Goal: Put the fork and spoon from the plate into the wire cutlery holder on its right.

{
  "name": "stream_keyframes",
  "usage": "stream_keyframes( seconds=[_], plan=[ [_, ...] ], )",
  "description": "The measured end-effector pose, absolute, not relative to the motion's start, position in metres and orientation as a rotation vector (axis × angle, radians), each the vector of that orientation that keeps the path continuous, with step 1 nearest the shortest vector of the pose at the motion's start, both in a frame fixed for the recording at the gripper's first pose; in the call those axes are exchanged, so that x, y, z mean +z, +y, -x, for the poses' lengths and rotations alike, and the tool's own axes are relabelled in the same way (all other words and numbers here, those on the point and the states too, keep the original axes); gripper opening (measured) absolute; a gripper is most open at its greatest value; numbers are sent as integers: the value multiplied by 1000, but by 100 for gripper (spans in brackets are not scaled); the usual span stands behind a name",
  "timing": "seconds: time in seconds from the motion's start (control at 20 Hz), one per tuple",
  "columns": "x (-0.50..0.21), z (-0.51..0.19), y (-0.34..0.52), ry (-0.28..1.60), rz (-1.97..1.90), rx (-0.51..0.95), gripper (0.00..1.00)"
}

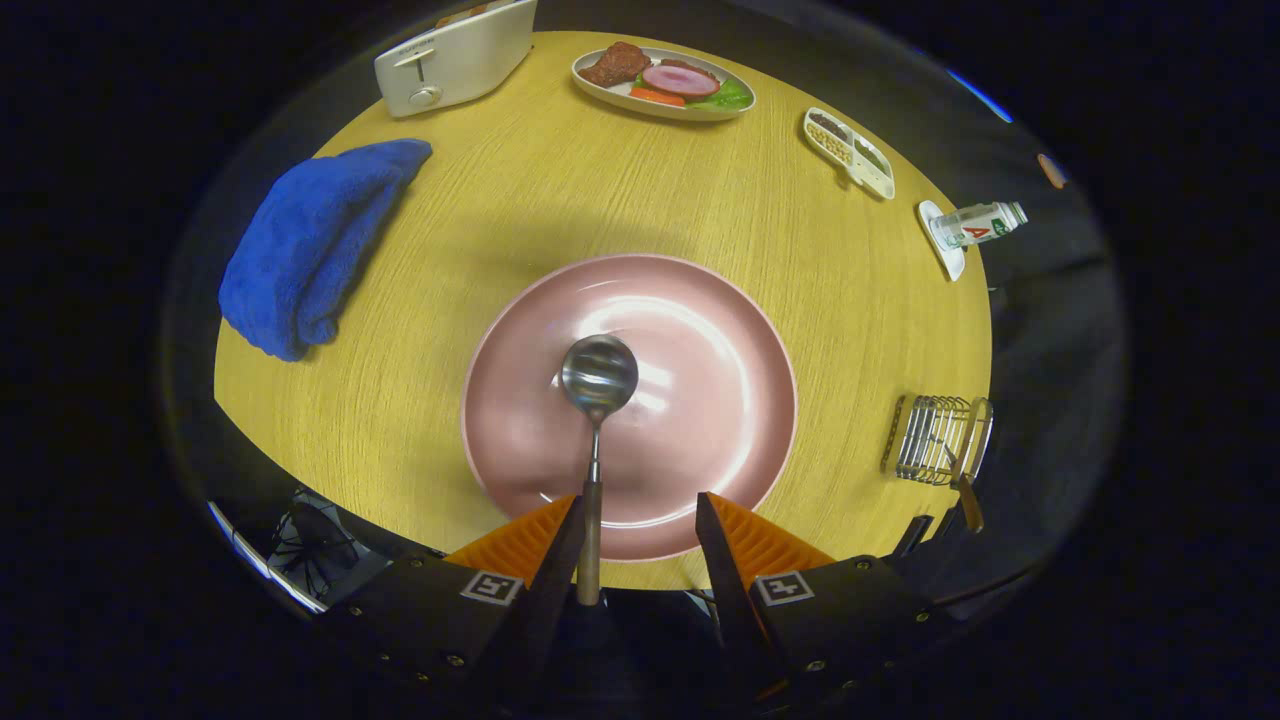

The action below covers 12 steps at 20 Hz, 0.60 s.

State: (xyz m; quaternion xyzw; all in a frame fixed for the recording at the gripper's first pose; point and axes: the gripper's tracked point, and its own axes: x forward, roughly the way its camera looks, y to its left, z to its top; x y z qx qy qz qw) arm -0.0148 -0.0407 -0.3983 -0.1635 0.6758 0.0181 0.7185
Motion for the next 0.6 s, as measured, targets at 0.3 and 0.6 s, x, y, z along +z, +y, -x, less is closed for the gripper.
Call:
stream_keyframes(
  seconds=[0.3,0.6],
  plan=[
    [-427,23,-37,1516,307,63,69],
    [-436,23,-35,1508,325,91,47]
  ],
)
